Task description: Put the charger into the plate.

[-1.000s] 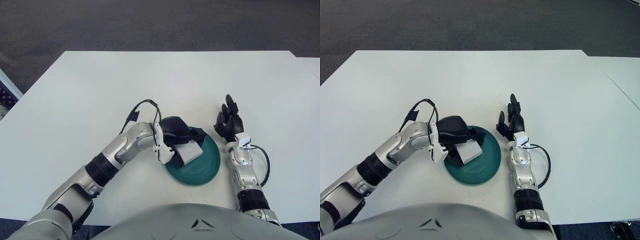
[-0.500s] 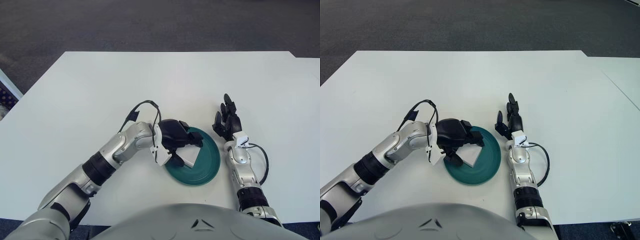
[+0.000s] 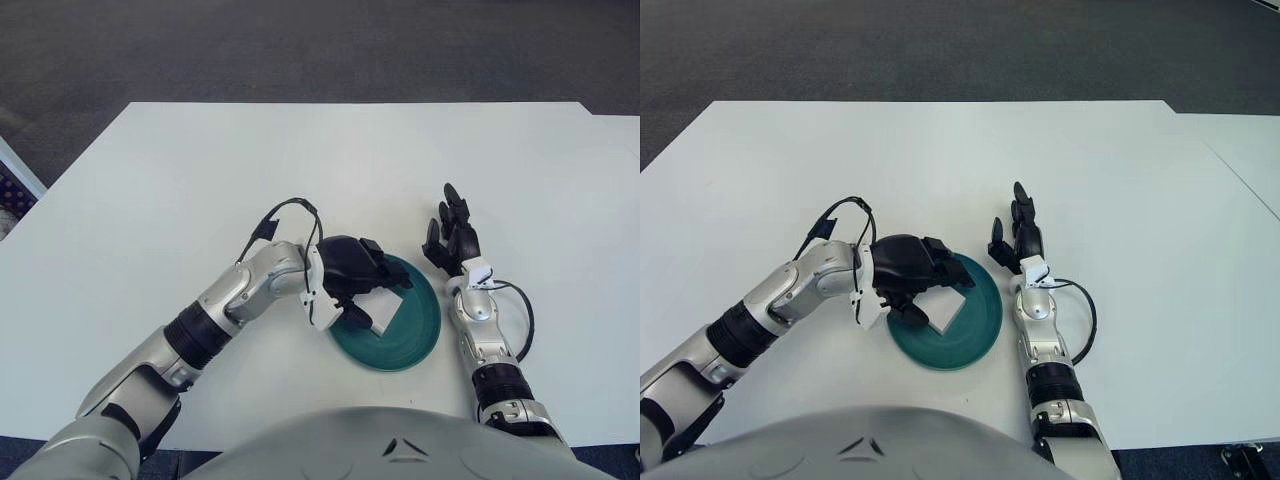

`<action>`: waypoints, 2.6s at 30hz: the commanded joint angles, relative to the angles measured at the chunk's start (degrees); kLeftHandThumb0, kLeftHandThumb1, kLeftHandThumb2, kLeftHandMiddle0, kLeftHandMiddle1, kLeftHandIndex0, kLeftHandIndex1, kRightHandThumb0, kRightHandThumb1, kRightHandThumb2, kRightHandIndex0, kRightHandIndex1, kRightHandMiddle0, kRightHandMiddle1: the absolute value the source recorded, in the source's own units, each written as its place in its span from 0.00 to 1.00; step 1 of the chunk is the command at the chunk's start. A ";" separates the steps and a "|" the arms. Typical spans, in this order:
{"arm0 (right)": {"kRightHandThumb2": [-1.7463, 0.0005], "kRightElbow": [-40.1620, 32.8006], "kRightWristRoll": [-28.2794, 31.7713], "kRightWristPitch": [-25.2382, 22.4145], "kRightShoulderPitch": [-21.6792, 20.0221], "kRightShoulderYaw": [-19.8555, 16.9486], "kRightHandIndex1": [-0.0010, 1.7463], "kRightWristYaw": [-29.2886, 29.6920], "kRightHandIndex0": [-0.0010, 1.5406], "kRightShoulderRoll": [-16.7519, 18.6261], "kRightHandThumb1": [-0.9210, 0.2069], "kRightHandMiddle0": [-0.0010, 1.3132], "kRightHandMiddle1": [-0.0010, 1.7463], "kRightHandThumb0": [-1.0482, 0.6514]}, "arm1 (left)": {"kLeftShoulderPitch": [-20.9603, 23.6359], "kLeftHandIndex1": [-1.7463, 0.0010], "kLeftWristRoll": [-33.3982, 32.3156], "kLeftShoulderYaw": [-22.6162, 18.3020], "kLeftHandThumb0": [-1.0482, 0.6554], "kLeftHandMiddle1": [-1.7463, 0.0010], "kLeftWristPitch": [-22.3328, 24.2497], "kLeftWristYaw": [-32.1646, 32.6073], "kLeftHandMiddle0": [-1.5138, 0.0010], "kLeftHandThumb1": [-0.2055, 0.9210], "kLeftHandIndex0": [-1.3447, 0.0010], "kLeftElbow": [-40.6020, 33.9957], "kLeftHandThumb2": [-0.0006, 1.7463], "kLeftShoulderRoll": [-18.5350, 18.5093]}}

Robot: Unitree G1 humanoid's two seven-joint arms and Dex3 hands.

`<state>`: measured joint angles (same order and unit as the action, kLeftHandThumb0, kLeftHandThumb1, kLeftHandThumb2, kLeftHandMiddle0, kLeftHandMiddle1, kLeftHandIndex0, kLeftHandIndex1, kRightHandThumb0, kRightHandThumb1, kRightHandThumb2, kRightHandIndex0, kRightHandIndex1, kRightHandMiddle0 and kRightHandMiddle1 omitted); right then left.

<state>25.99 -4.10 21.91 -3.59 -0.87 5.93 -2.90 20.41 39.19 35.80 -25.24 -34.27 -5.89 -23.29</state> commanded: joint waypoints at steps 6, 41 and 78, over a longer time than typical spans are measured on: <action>0.51 6.16 0.29 -3.20 7.31 0.05 0.00 -1.68 0.05 -0.20 0.00 0.00 0.10 0.19 | 0.09 0.85 -14.12 -11.35 0.00 0.99 4.49 6.05 0.90 1.00 0.97 6.21 0.49 4.09; 0.48 17.99 6.91 1.10 -1.11 -5.46 0.00 -7.52 0.03 1.40 0.00 0.00 0.09 0.28 | -14.68 0.89 -45.56 -36.45 0.00 1.00 5.80 25.24 1.00 1.00 1.00 30.44 0.52 27.46; 0.51 39.89 7.44 9.86 -18.86 -9.62 0.00 -9.94 0.05 -2.81 0.00 0.00 0.14 0.24 | 2.40 0.83 -50.58 -47.72 0.00 1.00 -13.42 20.23 0.99 1.00 1.00 72.39 0.55 26.75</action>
<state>61.67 3.36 34.74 -25.83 -10.11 -4.13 -5.58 26.06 -9.69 -10.15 -40.75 -11.89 62.51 4.35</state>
